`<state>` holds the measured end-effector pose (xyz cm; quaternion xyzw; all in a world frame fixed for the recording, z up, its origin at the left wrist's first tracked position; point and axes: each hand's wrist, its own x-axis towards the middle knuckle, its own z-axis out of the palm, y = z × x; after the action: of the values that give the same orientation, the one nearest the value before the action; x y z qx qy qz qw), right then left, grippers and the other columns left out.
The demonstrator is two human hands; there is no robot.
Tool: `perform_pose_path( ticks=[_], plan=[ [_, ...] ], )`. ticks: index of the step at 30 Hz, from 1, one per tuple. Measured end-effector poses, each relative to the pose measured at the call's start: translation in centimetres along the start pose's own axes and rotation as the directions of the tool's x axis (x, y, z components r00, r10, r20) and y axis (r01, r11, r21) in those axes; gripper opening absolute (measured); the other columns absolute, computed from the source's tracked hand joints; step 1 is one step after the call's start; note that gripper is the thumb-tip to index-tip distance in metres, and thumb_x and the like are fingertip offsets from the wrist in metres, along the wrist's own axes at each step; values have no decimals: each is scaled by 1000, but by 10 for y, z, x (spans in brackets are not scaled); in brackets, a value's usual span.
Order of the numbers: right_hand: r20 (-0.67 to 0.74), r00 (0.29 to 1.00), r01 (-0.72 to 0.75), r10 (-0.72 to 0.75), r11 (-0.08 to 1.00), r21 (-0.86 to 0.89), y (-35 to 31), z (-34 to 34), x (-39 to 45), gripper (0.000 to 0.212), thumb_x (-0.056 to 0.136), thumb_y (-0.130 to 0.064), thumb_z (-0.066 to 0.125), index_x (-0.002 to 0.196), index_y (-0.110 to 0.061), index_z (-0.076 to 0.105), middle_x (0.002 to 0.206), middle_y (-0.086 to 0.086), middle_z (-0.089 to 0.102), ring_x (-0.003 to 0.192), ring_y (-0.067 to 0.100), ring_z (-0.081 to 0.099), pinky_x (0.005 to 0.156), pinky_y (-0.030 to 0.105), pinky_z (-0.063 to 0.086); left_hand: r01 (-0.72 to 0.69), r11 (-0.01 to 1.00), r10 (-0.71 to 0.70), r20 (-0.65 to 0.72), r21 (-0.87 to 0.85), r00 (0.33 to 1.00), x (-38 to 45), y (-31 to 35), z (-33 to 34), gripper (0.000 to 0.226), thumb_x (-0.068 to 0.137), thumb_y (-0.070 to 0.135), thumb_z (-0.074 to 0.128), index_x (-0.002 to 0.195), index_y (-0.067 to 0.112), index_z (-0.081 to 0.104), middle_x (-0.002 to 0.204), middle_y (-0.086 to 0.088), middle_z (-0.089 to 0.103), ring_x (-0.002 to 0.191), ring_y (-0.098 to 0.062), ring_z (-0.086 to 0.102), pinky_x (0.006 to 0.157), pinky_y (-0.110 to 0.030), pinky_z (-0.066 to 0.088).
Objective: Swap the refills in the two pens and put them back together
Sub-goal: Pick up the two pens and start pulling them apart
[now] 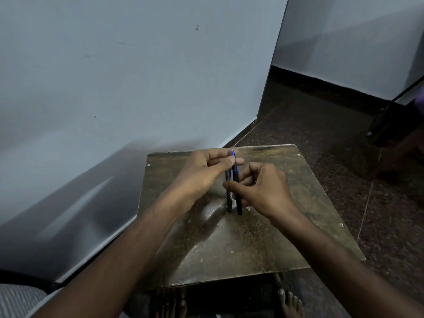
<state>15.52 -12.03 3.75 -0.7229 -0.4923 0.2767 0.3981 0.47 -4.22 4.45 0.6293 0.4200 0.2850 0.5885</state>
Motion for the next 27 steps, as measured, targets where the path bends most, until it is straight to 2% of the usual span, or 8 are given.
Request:
perform_pose_path(
  ticks=[2, 4, 8, 12, 15, 19, 23, 27],
  plan=[
    [1, 1000, -5, 5, 1000, -11, 1, 1, 0, 28, 77, -28, 99, 77, -16, 73, 67, 3, 79, 63, 18, 80, 66, 49, 69, -37, 999, 39, -75, 30, 996, 2, -3, -1, 19, 93, 30, 85, 112, 25, 84, 100, 9, 86, 99, 2, 79, 93, -24, 55],
    [8, 1000, 8, -7, 1000, -27, 2, 4, -3, 30, 76, -29, 99, 74, -18, 71, 66, 2, 79, 62, 17, 80, 66, 48, 68, -16, 999, 21, -149, 39, 989, 3, -6, -1, 34, 80, 43, 94, 106, 25, 82, 92, 8, 86, 92, 1, 79, 89, -27, 56],
    [7, 1000, 21, -21, 999, -38, 2, 5, -4, 29, 76, -29, 99, 76, -19, 72, 66, 0, 79, 61, 13, 79, 65, 47, 69, 48, 998, -46, -70, 28, 996, 4, -7, -4, 53, 81, 73, 78, 111, 29, 82, 110, 15, 83, 110, 0, 75, 102, -35, 55],
    [3, 1000, 2, -2, 999, -48, 2, 3, -2, 29, 77, -30, 99, 79, -17, 73, 67, 2, 79, 62, 13, 79, 66, 46, 68, -25, 997, 28, -41, 72, 999, 2, -4, -7, 15, 97, 33, 80, 111, 27, 83, 100, 12, 86, 99, 4, 78, 90, -26, 51],
    [9, 1000, 10, -9, 998, -65, 3, 6, -3, 31, 75, -30, 100, 77, -19, 72, 66, 1, 78, 62, 14, 79, 64, 46, 68, -32, 992, 50, -152, 119, 987, 2, -8, -5, 20, 83, 41, 92, 97, 27, 86, 84, 11, 84, 76, 8, 74, 77, -22, 51],
    [11, 1000, 18, -18, 997, -70, 3, 7, -3, 30, 76, -29, 100, 78, -19, 71, 68, 1, 78, 63, 15, 79, 64, 45, 69, 25, 997, -15, -128, 77, 992, 4, -7, -7, 40, 81, 64, 85, 102, 30, 85, 101, 15, 84, 101, 4, 76, 98, -31, 56],
    [3, 1000, 15, -15, 996, -84, 4, 6, -2, 30, 75, -30, 100, 77, -19, 72, 66, 0, 78, 61, 13, 78, 64, 43, 68, -6, 998, 6, 8, 63, 1000, 1, -4, -9, 18, 96, 35, 80, 112, 28, 84, 103, 13, 85, 104, 5, 76, 91, -26, 49],
    [34, 999, 18, -14, 992, -121, 8, 11, -4, 32, 72, -31, 102, 76, -21, 71, 65, -2, 78, 60, 10, 78, 65, 41, 69, -19, 999, 25, -174, 33, 984, 6, -8, -8, 20, 84, 36, 92, 99, 24, 86, 88, 7, 86, 89, -1, 80, 84, -25, 54]
  ],
)
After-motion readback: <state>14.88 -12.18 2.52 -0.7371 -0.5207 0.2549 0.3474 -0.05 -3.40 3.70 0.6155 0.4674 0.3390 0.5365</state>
